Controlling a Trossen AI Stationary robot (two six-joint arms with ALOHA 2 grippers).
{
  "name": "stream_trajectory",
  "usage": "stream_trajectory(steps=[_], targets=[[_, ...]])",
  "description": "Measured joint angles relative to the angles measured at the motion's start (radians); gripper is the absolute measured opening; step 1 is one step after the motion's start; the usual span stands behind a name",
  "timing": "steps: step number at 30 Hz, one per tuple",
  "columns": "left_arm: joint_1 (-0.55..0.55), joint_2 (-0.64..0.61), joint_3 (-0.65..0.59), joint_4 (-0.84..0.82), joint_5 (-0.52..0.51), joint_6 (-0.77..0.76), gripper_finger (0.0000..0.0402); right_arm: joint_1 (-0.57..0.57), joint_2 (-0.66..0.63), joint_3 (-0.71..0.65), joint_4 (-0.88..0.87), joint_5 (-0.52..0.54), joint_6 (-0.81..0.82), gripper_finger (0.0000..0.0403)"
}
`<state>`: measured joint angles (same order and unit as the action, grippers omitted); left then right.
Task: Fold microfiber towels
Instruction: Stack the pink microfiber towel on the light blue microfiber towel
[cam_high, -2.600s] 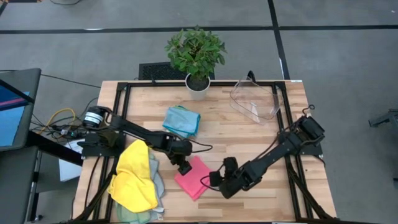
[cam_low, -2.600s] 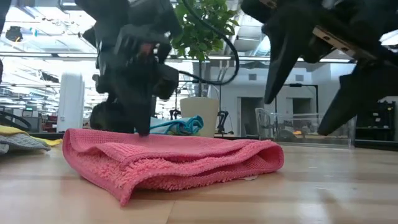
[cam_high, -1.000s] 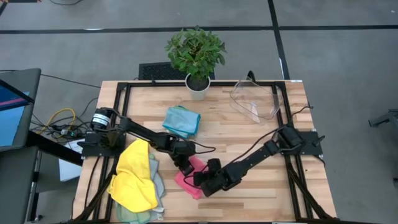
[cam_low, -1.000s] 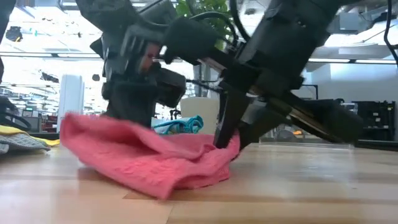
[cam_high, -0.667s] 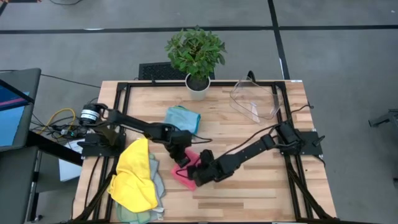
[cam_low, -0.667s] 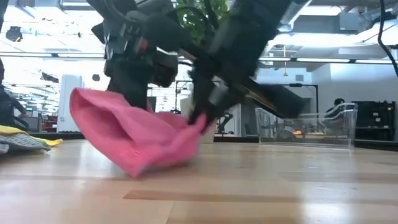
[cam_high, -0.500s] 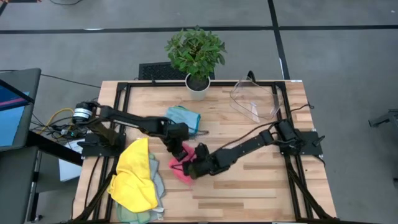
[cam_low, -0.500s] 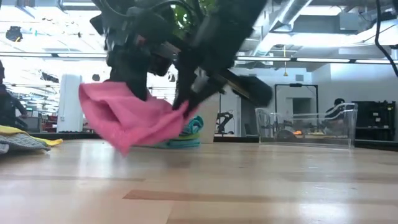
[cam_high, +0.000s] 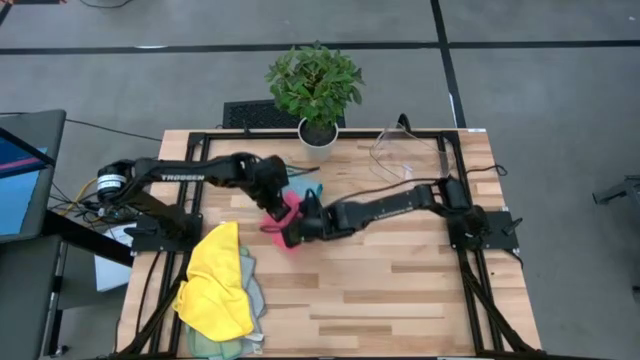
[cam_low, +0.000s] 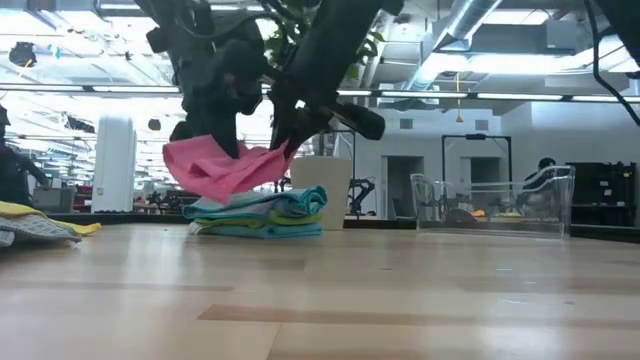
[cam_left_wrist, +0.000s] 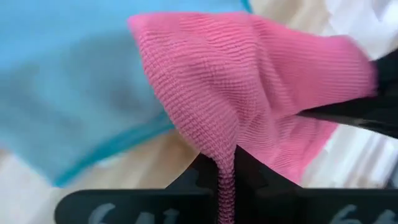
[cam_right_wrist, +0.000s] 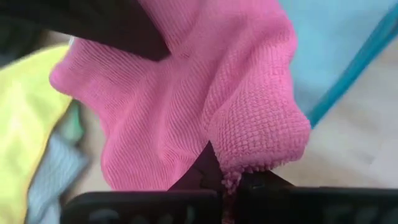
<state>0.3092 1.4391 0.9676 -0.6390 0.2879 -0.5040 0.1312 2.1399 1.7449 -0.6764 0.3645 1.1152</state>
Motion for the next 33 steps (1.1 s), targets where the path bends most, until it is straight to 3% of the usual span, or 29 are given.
stream_trajectory(steps=[6,14,24,29,33], targets=[[0.142,0.000,0.000,0.001,0.012,0.055,0.0000,-0.071,0.000,0.020,-0.005,0.000,-0.105,0.0024],[0.223,0.002,0.001,0.055,-0.014,0.090,0.0000,-0.159,0.000,0.042,-0.023,-0.036,-0.219,0.0026],[0.253,0.011,-0.002,0.084,-0.066,0.133,0.0000,-0.212,0.005,0.042,-0.029,-0.076,-0.243,0.0026],[0.253,0.084,-0.001,0.096,-0.045,0.135,0.0002,-0.212,0.005,0.039,-0.035,-0.078,-0.255,0.0027],[0.253,0.148,-0.001,0.093,-0.031,0.134,0.0030,-0.219,0.005,0.038,-0.034,-0.084,-0.268,0.0038]])
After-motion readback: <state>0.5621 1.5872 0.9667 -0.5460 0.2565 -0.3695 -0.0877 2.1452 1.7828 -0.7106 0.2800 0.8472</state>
